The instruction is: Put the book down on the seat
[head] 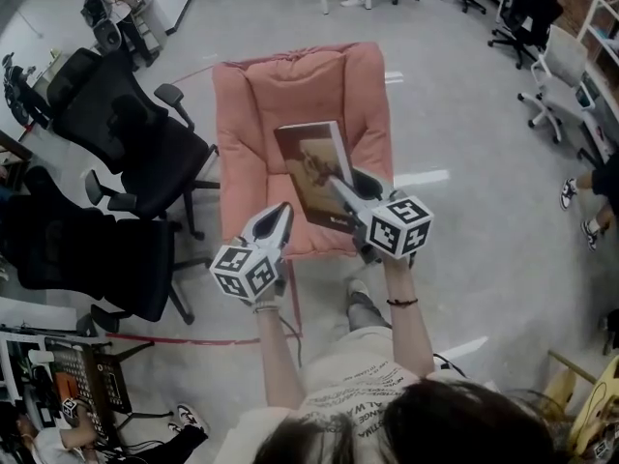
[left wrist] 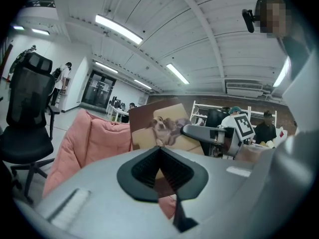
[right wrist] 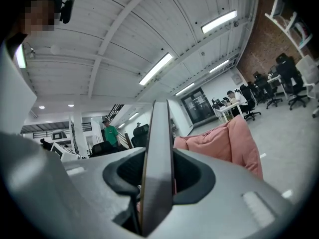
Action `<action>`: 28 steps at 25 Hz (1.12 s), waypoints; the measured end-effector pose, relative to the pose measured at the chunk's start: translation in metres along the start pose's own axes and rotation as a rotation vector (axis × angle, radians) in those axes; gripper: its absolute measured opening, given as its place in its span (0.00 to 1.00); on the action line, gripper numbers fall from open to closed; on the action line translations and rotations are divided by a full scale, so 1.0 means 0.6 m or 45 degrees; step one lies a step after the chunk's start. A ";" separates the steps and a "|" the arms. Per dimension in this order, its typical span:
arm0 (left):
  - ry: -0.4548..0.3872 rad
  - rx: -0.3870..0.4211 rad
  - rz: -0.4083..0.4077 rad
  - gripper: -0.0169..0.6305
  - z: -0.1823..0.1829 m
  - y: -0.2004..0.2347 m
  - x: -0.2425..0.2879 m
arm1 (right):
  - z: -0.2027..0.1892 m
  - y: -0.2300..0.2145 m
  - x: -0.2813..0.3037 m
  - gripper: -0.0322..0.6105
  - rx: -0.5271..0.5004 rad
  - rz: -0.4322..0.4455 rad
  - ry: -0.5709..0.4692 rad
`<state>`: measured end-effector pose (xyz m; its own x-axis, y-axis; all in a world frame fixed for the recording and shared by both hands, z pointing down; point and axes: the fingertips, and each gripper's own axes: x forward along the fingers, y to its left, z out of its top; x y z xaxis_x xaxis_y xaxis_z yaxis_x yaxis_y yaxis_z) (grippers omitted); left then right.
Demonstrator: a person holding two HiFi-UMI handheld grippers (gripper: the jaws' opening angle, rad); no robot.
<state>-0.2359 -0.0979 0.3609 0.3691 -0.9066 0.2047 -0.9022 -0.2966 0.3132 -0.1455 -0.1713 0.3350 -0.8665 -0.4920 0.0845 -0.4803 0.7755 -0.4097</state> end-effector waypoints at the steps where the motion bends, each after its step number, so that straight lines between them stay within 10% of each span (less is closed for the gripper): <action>1: 0.004 -0.013 0.005 0.02 -0.001 0.006 0.016 | 0.000 -0.013 0.011 0.29 0.002 0.005 0.016; 28: 0.146 -0.247 0.140 0.02 -0.055 0.189 0.274 | -0.058 -0.265 0.266 0.29 0.119 0.070 0.319</action>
<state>-0.2701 -0.2709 0.4606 0.3042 -0.8870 0.3475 -0.8827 -0.1252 0.4530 -0.2120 -0.3593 0.4452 -0.9031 -0.3280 0.2773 -0.4272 0.7525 -0.5012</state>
